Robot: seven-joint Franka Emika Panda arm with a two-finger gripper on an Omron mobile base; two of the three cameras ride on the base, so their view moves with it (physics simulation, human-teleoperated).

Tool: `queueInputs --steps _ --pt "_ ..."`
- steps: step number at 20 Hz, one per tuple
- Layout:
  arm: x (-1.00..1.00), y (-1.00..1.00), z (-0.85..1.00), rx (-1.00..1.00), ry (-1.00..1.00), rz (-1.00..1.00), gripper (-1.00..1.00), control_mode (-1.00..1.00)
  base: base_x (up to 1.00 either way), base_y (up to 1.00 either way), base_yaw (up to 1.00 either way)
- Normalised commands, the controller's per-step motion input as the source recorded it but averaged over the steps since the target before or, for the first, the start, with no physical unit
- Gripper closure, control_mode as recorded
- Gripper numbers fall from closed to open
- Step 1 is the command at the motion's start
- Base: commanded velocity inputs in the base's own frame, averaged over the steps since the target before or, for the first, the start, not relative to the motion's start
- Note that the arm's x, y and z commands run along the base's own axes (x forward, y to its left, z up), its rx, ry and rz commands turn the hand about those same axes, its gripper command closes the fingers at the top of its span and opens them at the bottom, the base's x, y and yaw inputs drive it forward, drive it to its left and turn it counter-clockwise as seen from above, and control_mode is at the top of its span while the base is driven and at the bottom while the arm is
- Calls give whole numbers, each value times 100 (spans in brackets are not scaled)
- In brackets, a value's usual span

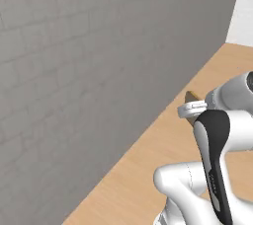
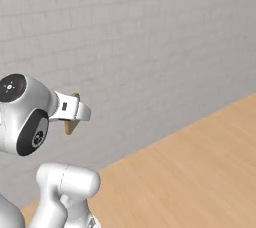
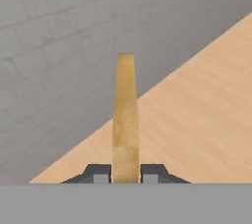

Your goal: Start the toaster. Once the lever pops up, take the bread to the plate on the dining counter.

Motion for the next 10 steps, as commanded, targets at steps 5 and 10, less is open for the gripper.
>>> queueInputs --steps 5,10 --pt "0 0 0 0 0 0 100 100 82 -1 -51" --pt "0 0 0 0 0 0 100 100 98 -4 -43"
